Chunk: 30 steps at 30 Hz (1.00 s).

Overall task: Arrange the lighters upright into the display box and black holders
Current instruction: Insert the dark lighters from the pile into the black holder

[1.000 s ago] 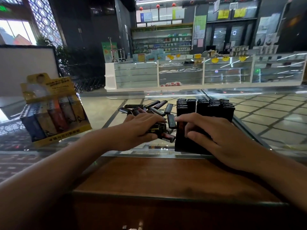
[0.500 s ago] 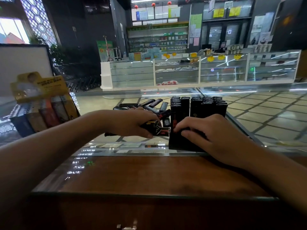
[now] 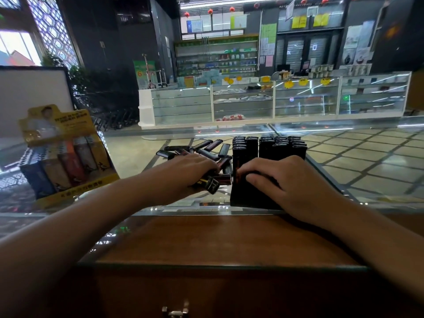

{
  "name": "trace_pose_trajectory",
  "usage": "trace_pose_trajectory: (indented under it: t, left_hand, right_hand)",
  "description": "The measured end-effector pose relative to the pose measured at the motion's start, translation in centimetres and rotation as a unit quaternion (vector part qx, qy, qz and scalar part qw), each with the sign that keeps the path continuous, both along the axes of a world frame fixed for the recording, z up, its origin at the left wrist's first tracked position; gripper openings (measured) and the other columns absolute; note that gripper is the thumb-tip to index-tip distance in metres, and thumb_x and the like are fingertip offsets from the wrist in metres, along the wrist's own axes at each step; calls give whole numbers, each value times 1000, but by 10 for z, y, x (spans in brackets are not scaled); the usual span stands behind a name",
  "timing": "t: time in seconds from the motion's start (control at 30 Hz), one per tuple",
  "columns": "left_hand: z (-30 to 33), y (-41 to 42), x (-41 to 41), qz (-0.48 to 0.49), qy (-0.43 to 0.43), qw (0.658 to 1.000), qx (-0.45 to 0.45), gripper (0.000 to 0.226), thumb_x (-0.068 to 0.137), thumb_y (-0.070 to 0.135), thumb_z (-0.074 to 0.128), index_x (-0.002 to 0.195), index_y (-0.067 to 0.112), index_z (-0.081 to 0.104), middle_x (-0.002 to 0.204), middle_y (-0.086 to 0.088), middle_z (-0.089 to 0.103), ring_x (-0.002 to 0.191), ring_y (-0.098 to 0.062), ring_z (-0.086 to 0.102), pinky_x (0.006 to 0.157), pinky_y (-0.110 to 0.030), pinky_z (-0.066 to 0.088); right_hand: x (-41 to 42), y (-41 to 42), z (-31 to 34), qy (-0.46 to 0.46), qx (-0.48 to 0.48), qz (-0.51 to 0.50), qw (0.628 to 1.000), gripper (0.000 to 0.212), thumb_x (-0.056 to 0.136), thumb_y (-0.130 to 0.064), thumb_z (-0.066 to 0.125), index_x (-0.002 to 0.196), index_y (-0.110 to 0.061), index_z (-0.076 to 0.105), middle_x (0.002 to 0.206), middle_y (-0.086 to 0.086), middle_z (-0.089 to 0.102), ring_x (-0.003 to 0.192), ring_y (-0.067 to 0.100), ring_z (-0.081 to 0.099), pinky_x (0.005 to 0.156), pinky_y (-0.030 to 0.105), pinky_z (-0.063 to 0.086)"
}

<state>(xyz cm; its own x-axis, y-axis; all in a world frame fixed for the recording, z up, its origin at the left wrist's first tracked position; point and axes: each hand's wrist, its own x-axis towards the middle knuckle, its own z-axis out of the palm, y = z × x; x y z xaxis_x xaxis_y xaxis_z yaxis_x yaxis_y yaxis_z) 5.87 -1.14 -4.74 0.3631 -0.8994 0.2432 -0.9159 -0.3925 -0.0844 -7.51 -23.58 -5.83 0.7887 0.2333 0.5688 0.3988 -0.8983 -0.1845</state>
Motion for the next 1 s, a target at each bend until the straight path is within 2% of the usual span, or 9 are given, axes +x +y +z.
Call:
trace_pose_trajectory:
  t: [0.17,0.33,0.43,0.5,0.6,0.73,0.83,0.9,1.0]
  left_hand:
    - [-4,6,-7,39,18,998,-53,52,91,20,68,139,23,46,132,7,56,111,5,41,92,-6,30]
    - [2,8,-21,44,96,984,-146,39,93,23,66,128,26,51,110,11,62,95,-2,57,81,-24,47]
    - [9,6,-41,25,145,967,-208,33,93,21,66,123,23,53,90,15,61,79,-4,58,66,-22,41]
    - [13,1,-54,-1,174,957,-231,30,93,21,66,121,21,56,82,15,61,72,-8,58,63,-27,46]
    - [21,-15,-64,-25,228,939,-257,25,92,18,68,115,23,59,80,23,62,69,-4,58,63,-20,46]
    - [27,-36,-68,-36,328,896,-298,8,91,23,69,93,20,63,74,3,64,67,-9,61,62,-34,53]
    - [29,-45,-67,-23,402,856,-324,9,87,18,74,93,15,68,83,-13,69,76,-24,68,75,-43,57]
    - [29,-50,-66,-20,430,842,-327,15,83,12,77,96,15,69,86,-11,71,81,-22,70,79,-39,58]
    - [24,-55,-65,-12,457,825,-331,19,82,6,75,95,18,68,77,0,72,74,-11,70,68,-24,58]
  right_hand:
    - [1,2,-1,4,15,-2,1000,22,101,-43,47,108,-33,65,66,-24,56,66,-2,59,54,14,33]
    - [-1,4,2,-6,86,-17,996,18,96,-40,55,105,-27,62,58,-10,53,59,8,55,52,17,35]
    - [-5,7,9,-6,151,8,989,21,96,-34,59,113,-22,61,59,-6,52,57,8,52,55,14,37]
    - [-6,10,15,5,176,28,984,24,96,-33,59,118,-22,59,60,-8,51,57,5,51,55,13,37]
    - [-4,12,27,4,183,40,982,25,97,-39,57,119,-27,58,64,-9,58,56,7,52,52,19,38]
    - [2,6,42,-22,218,33,975,22,91,-45,56,101,-30,67,80,-3,70,74,10,65,71,32,51]
    - [11,2,50,-30,261,29,965,16,92,-36,59,90,-25,71,78,-6,71,73,8,66,70,27,50]
    - [15,1,51,-29,283,33,958,14,95,-28,62,87,-24,72,75,-5,71,68,6,65,65,21,48]
    - [20,0,50,-48,302,30,952,14,94,-23,64,81,-23,71,65,-10,66,57,2,57,57,15,41]
